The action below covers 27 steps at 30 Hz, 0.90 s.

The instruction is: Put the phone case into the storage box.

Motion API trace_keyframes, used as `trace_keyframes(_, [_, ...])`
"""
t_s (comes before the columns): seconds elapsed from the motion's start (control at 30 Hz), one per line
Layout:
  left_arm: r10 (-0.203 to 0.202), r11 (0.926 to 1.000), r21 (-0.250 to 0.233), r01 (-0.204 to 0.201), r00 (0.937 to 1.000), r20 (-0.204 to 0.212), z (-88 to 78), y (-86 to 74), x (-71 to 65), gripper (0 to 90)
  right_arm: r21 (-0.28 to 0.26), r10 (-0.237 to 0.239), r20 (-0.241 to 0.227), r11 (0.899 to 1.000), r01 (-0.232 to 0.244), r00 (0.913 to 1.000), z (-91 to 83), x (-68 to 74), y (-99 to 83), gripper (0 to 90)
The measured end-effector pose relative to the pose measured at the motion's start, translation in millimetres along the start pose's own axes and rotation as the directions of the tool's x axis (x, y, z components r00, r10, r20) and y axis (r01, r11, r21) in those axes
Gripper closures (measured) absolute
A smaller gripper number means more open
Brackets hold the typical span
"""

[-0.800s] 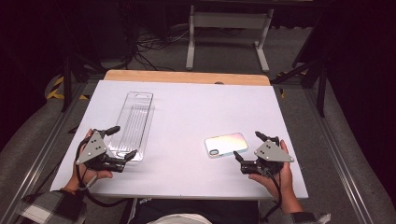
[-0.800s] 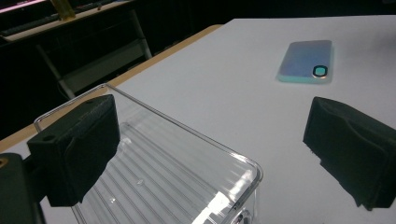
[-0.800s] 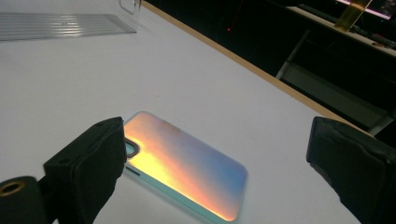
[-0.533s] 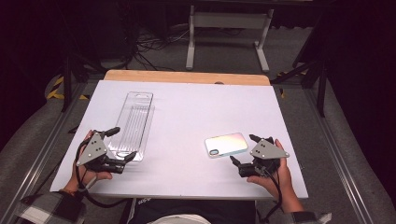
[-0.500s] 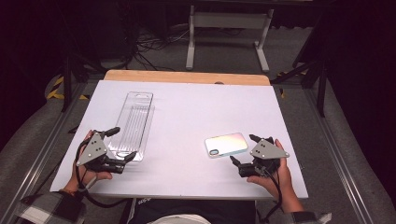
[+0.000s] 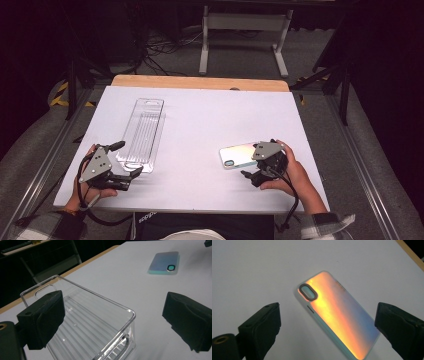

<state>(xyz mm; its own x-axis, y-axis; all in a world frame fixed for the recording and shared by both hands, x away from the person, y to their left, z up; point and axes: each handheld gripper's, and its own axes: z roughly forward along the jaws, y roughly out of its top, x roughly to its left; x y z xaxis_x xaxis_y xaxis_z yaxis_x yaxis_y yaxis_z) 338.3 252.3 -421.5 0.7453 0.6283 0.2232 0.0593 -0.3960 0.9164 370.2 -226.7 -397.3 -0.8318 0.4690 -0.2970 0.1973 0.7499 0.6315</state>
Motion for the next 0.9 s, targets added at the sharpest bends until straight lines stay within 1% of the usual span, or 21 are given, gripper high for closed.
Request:
trace_keyframes(0.03, [0.008,0.9999,0.008,-0.008,0.9999,-0.006,-1.6,-0.9,-0.1,5.0,0.022,-0.018,-0.01,1.0,0.018,0.9998,2.4,-2.9,2.1,6.6])
trace_keyframes(0.07, [-0.003,0.9999,0.015,0.003,1.0,-0.002,-2.7,-1.7,-1.5,5.0,0.031,-0.037,-0.027,0.999,0.038,0.9989,5.1,-6.5,3.9,6.5])
trace_keyframes(0.13, [-0.004,0.9998,0.017,0.004,0.9999,-0.01,-5.4,-2.9,-2.5,5.0,0.044,-0.061,-0.074,0.997,0.064,0.9954,8.9,-11.5,7.4,7.4])
trace_keyframes(0.17, [0.003,0.9998,0.017,-0.002,0.9999,-0.011,-6.4,-3.2,-2.1,5.0,0.061,-0.07,-0.084,0.995,0.075,0.994,10.9,-13.4,9.3,6.7])
trace_keyframes(0.2, [-0.005,0.9998,0.02,0.005,0.9999,-0.012,-7.2,-3.7,-2.2,5.0,0.083,-0.087,-0.087,0.992,0.094,0.9925,13.4,-15.5,11.6,6.4])
trace_keyframes(0.23, [-0.011,0.9997,0.02,0.011,0.9999,-0.013,-7.5,-4.2,-2.3,5.0,0.11,-0.098,-0.109,0.988,0.109,0.9892,17.1,-18.3,14.4,6.7])
trace_keyframes(0.27, [-0.014,0.9997,0.019,0.014,0.9998,-0.01,-7.6,-4.4,-2.2,5.1,0.153,-0.109,-0.135,0.98,0.13,0.9848,23.5,-22.1,19.2,7.2])
trace_keyframes(0.3, [-0.017,0.9996,0.022,0.017,0.9998,-0.008,-7.5,-4.5,-2.5,5.2,0.177,-0.116,-0.151,0.974,0.143,0.9816,26.8,-23.3,21.5,7.2])
trace_keyframes(0.33, [-0.007,0.9997,0.024,0.007,0.9999,-0.012,-7.4,-4.6,-2.7,5.4,0.207,-0.128,-0.18,0.964,0.164,0.9753,33.0,-24.5,24.9,8.2])
trace_keyframes(0.4, [0.0,0.9993,0.037,0.0,1.0,-0.006,-7.6,-5.0,-4.0,6.1,0.255,-0.142,-0.216,0.947,0.197,0.966,41.1,-25.6,29.2,9.0])
trace_keyframes(0.47, [-0.003,0.9992,0.039,0.004,1.0,-0.002,-8.2,-5.6,-6.6,6.1,0.286,-0.138,-0.257,0.935,0.212,0.9565,49.5,-25.9,32.4,10.8])
trace_keyframes(0.5, [-0.003,0.9992,0.039,0.004,1.0,-0.002,-8.2,-5.6,-6.6,6.1,0.301,-0.151,-0.254,0.926,0.226,0.9554,54.4,-25.5,33.6,10.4])
trace_keyframes(0.53, [0.001,0.9993,0.036,-0.001,1.0,-0.003,-8.5,-5.8,-6.8,6.1,0.301,-0.151,-0.254,0.926,0.226,0.9554,54.4,-25.5,33.6,10.4])
trace_keyframes(0.57, [-0.002,0.9993,0.036,0.002,1.0,-0.003,-9.0,-6.1,-6.5,6.1,0.308,-0.164,-0.259,0.92,0.242,0.9518,57.1,-25.9,34.7,10.0])
trace_keyframes(0.6, [-0.002,0.9992,0.04,0.002,1.0,-0.005,-9.1,-6.3,-6.3,6.1,0.303,-0.176,-0.26,0.919,0.253,0.9495,60.9,-27.8,36.9,10.0])
trace_keyframes(0.63, [-0.002,0.9992,0.04,0.002,1.0,-0.002,-8.8,-6.6,-6.2,6.1,0.305,-0.175,-0.277,0.917,0.259,0.9448,63.0,-29.4,38.5,10.2])
trace_keyframes(0.73, [-0.006,0.999,0.045,0.006,1.0,0.0,-8.5,-7.1,-7.0,6.1,0.339,-0.192,-0.289,0.896,0.288,0.9378,70.1,-33.2,44.7,10.2])
trace_keyframes(0.77, [-0.006,0.999,0.045,0.006,1.0,0.0,-8.5,-7.1,-7.0,6.1,0.346,-0.2,-0.308,0.887,0.306,0.9301,73.2,-34.2,47.5,10.3])
trace_keyframes(0.8, [-0.004,0.9989,0.047,0.004,1.0,0.001,-8.6,-7.0,-6.9,6.1,0.352,-0.208,-0.308,0.882,0.314,0.9283,76.3,-33.8,49.1,10.1])
trace_keyframes(0.83, [0.0,0.9989,0.048,0.0,1.0,-0.002,-8.7,-7.0,-6.8,6.1,0.364,-0.219,-0.325,0.869,0.336,0.9198,78.8,-33.9,51.0,10.4])
trace_keyframes(0.9, [-0.008,0.9989,0.046,0.008,1.0,0.004,-8.7,-7.2,-7.1,6.1,0.367,-0.219,-0.353,0.862,0.35,0.9097,83.3,-33.5,53.8,12.7])
